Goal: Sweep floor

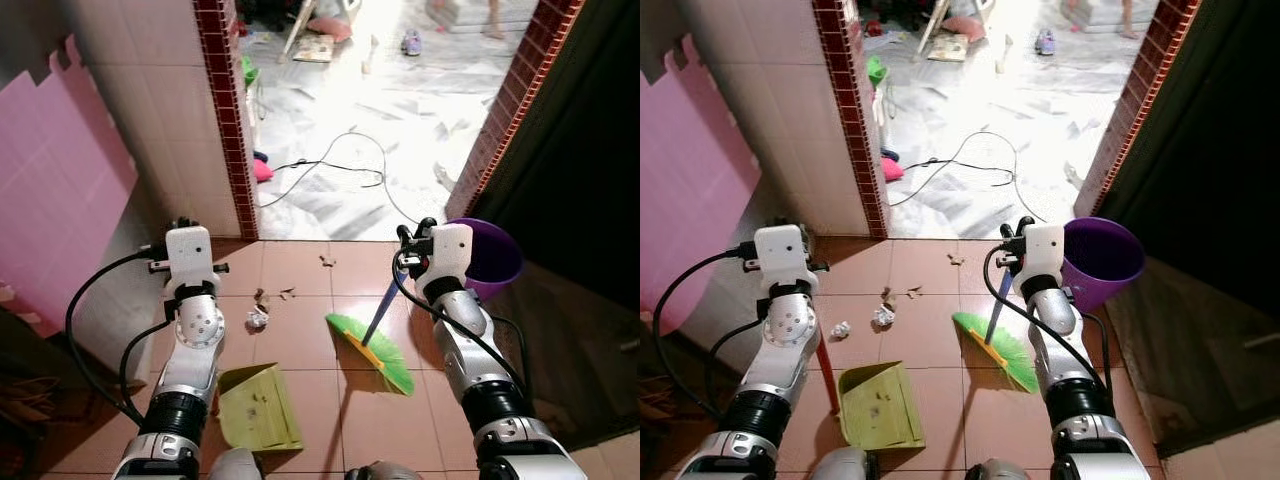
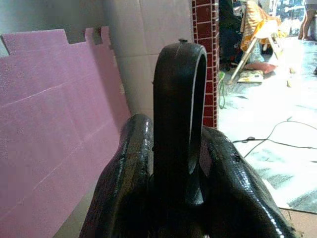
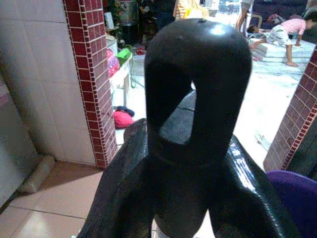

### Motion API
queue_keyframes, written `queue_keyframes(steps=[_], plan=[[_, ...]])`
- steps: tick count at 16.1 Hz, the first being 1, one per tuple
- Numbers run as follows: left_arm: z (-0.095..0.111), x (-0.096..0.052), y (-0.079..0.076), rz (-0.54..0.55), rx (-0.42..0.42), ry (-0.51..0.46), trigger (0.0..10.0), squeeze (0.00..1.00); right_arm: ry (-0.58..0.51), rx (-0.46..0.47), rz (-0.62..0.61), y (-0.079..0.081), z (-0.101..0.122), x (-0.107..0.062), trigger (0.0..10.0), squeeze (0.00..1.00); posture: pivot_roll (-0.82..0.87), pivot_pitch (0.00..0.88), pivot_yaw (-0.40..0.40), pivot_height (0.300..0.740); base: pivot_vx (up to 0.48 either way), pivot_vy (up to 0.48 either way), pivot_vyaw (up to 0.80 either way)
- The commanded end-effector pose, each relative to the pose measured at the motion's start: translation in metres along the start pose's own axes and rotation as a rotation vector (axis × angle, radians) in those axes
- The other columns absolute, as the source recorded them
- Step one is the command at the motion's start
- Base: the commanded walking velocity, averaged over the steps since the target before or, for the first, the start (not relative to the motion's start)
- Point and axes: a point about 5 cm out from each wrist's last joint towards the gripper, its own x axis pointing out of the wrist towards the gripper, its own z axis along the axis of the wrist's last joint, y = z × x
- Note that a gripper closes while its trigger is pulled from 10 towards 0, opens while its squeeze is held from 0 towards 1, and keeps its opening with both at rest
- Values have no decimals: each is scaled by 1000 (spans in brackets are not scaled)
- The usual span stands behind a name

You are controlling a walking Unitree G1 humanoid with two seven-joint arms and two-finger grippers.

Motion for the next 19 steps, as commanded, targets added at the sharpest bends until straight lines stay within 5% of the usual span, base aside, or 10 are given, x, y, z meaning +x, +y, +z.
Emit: queue_keyframes(steps=[1,19], plan=[[3,4,3,0,12,-19,10000,0,-2,35,-6,2,3,5,10000,0,-41,0,9,740,0,0,0],[9,8,7,-6,-12,-42,10000,0,-25,93,17,9,6,8,10000,0,-34,0,10,740,0,0,0]])
